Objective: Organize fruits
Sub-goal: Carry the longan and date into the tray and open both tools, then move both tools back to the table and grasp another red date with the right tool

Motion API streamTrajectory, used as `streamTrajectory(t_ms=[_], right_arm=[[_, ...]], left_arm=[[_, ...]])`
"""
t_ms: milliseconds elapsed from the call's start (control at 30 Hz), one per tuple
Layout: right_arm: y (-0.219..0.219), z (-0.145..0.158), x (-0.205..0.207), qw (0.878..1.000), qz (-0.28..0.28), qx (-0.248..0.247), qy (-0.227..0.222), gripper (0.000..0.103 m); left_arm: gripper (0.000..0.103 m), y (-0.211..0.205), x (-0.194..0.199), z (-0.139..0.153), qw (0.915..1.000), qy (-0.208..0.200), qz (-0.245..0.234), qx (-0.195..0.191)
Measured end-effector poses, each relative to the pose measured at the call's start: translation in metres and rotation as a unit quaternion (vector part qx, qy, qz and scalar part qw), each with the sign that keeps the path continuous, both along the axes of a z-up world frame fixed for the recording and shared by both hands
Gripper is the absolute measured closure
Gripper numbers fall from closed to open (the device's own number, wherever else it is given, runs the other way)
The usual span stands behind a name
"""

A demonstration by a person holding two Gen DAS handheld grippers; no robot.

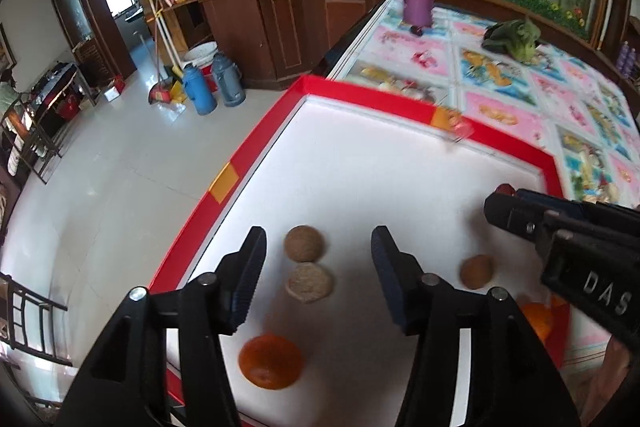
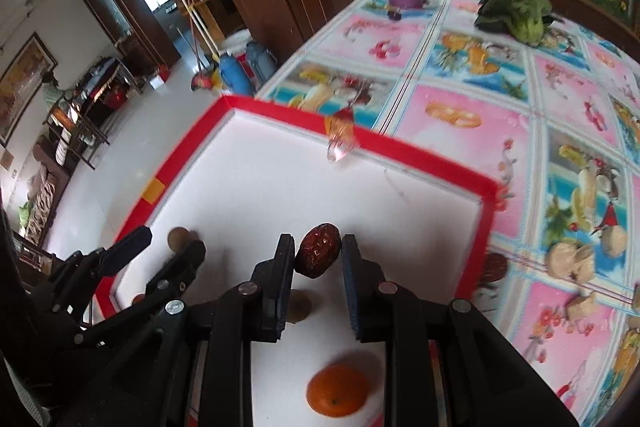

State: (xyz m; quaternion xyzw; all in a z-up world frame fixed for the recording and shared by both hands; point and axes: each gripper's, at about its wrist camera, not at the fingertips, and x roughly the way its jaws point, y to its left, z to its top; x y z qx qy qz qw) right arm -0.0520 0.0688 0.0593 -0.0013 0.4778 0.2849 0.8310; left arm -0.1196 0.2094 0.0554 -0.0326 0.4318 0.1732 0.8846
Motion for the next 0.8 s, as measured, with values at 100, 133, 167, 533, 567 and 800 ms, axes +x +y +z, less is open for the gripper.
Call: streamTrajectory(t_ms=[100,133,167,533,567,800], right_arm=[[-0.026,0.015,-0.002,1.000,-0.008,0.014,-0.022,0.080],[-0.038,0.019,-0.003,0.999,-0.012,0.017,-0.028,0.080],[-0.054,0.023,-0.004,0.999,-0.018,0.021,-0.034,0.080],[-0.220,0.016,-0.009,0.991,-0.122,-0.012,-0.053,0.076],[-0.229,0.012,-0.008,0.990,-0.130,-0.017,-0.050,0.076],[-0.267,-0.007,-0.009,0.986,-0.154,-0.039,-0.050,0.075]], left_arm=[[0.041,-0.021,-0.005,0.018,0.9992,-0.028,-0.026,0.005],[0.039,-0.029,-0.006,0.023,0.9986,-0.037,-0.038,0.005],[0.035,-0.039,-0.008,0.029,0.9977,-0.045,-0.050,0.007],[0.018,-0.152,-0.008,0.033,0.9788,-0.049,-0.199,-0.006],[0.018,-0.161,-0.007,0.031,0.9768,-0.045,-0.209,-0.012],[0.016,-0.206,0.009,0.010,0.9661,-0.011,-0.257,-0.023]])
